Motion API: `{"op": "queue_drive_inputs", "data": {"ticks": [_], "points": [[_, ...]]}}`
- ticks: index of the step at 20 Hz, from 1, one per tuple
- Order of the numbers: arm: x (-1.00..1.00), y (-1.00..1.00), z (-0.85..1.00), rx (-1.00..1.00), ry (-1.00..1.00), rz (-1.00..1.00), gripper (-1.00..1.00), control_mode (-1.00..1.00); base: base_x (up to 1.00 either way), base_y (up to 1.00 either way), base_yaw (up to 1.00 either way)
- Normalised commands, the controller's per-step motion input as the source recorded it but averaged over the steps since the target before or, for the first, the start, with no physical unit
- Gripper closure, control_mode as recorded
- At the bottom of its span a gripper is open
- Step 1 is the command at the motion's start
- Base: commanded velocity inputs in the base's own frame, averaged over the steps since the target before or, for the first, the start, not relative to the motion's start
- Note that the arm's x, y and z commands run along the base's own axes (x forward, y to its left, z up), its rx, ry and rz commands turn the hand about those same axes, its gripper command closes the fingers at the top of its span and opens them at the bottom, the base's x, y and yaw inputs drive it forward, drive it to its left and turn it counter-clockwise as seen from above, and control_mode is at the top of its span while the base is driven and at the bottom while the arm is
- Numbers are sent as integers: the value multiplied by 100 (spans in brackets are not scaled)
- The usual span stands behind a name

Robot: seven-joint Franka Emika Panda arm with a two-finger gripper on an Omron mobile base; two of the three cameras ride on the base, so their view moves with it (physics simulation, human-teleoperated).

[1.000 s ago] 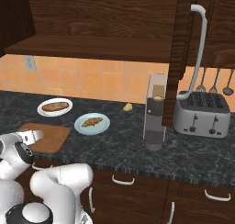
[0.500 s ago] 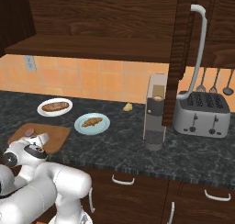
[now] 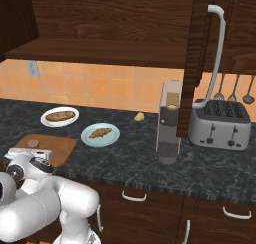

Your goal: From the different types of pastries on the counter, select a croissant and place it on the cutting board. Then retrieve a jar of jam from the cabinet and place it alongside the croissant on the cutting board.

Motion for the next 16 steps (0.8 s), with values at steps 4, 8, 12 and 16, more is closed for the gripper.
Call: {"op": "queue_drive_inputs", "data": {"ticks": [4,8,12,16], "points": [[97,-64,-2,12,6,0,100,-100,0,0,0],[53,-42,-36,-3,-5,0,100,-100,0,0,0],[6,-21,-76,-14,-13,0,100,-100,0,0,0],[5,-18,-43,-16,-7,0,100,-100,0,0,0]]}}
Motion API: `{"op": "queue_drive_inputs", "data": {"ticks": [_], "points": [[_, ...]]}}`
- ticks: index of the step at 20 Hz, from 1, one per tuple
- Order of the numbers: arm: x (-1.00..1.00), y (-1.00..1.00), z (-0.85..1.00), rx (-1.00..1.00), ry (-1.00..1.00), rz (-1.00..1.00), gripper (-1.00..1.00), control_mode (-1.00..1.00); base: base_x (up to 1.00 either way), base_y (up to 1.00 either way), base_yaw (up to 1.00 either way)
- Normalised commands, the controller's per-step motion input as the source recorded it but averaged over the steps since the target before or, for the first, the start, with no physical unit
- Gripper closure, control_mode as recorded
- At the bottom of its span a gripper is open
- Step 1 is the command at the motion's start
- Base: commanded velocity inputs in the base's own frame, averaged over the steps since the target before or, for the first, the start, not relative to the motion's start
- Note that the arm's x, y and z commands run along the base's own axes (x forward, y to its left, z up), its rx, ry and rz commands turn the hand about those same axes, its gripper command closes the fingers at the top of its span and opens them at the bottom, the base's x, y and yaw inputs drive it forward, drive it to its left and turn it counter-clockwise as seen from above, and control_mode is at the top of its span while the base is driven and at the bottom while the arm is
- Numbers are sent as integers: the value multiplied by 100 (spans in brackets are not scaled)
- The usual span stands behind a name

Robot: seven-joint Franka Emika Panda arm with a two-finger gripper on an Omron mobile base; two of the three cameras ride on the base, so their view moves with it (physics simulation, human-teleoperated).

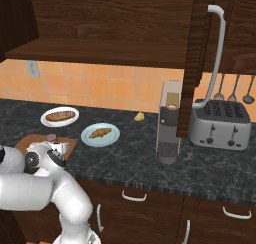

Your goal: From the different types of pastries on the counter, select a croissant and place it on the cutting board. Then retrieve a jar of jam from the cabinet and place it alongside the croissant on the cutting board.

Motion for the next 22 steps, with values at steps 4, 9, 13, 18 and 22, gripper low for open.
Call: {"op": "queue_drive_inputs", "data": {"ticks": [4,9,13,18,22], "points": [[13,-14,-66,-8,-7,3,100,-100,0,0,0],[2,-1,-12,-1,-1,0,-100,-100,0,0,0],[2,0,0,0,-1,0,-100,-100,0,0,0],[-47,-29,31,1,-13,0,-100,-100,0,0,0],[-100,-49,98,0,-28,0,-100,-100,0,0,0]]}}
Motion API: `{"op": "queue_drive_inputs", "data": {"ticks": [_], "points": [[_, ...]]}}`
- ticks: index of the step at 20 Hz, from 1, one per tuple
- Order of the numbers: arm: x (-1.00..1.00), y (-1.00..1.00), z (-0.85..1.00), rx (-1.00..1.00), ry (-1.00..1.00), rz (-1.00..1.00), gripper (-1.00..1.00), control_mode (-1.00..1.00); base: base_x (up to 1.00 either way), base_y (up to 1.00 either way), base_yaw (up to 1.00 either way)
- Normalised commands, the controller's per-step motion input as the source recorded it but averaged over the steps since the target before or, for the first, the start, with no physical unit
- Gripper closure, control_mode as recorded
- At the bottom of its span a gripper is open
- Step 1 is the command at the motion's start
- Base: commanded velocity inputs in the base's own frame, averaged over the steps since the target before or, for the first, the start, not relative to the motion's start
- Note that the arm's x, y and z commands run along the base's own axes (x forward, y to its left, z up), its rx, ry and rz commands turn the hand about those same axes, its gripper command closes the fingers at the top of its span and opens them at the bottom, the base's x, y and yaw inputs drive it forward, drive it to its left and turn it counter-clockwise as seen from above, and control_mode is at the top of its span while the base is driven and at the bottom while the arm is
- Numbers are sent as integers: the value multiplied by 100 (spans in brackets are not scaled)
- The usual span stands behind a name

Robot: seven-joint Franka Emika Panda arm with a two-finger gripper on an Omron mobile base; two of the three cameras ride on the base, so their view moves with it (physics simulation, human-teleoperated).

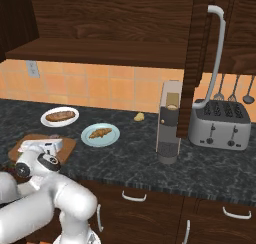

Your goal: From the different types of pastries on the counter, select a croissant and place it on the cutting board. Then retrieve a jar of jam from the cabinet and place it alongside the croissant on the cutting board.

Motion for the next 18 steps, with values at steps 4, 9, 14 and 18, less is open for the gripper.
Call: {"op": "queue_drive_inputs", "data": {"ticks": [4,9,14,18], "points": [[-100,-1,90,0,-28,0,-100,-100,0,0,0],[-100,-80,100,0,-7,-13,-100,-100,0,0,0],[-61,-100,74,1,55,-28,-100,-100,0,0,0],[-22,-100,53,0,78,-32,-100,-100,0,0,0]]}}
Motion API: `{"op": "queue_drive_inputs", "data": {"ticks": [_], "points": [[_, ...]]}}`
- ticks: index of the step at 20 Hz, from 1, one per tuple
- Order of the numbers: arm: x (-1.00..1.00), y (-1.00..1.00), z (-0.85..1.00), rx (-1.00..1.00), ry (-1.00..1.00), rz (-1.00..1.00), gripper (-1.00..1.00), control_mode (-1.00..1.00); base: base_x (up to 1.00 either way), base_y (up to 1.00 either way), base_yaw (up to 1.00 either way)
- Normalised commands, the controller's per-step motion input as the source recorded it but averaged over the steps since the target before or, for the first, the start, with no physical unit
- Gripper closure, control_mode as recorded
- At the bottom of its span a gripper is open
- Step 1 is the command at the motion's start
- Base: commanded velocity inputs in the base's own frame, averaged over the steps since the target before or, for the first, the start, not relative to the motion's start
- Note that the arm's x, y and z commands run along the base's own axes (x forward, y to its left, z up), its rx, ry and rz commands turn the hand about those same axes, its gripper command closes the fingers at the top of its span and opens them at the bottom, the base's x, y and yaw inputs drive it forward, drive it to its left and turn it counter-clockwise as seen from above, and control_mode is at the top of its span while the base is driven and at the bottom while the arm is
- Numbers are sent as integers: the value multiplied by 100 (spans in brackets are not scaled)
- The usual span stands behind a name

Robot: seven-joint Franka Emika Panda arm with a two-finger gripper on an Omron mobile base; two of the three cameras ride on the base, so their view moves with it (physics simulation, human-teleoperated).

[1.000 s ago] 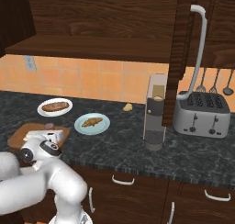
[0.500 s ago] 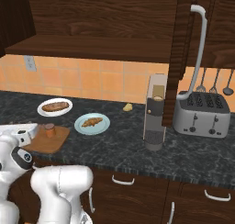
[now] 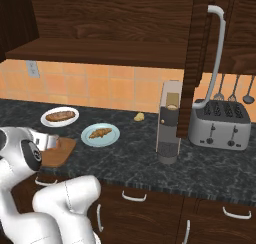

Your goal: From the different types of pastries on the counter, select a croissant and place it on the cutting board. Then retrieve a jar of jam from the cabinet and place it alongside the croissant on the cutting board.

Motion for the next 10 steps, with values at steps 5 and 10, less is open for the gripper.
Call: {"op": "queue_drive_inputs", "data": {"ticks": [5,10], "points": [[-20,-100,49,-2,78,-28,-100,-100,0,0,0],[5,-29,6,-3,32,-9,-100,-100,0,0,0]]}}
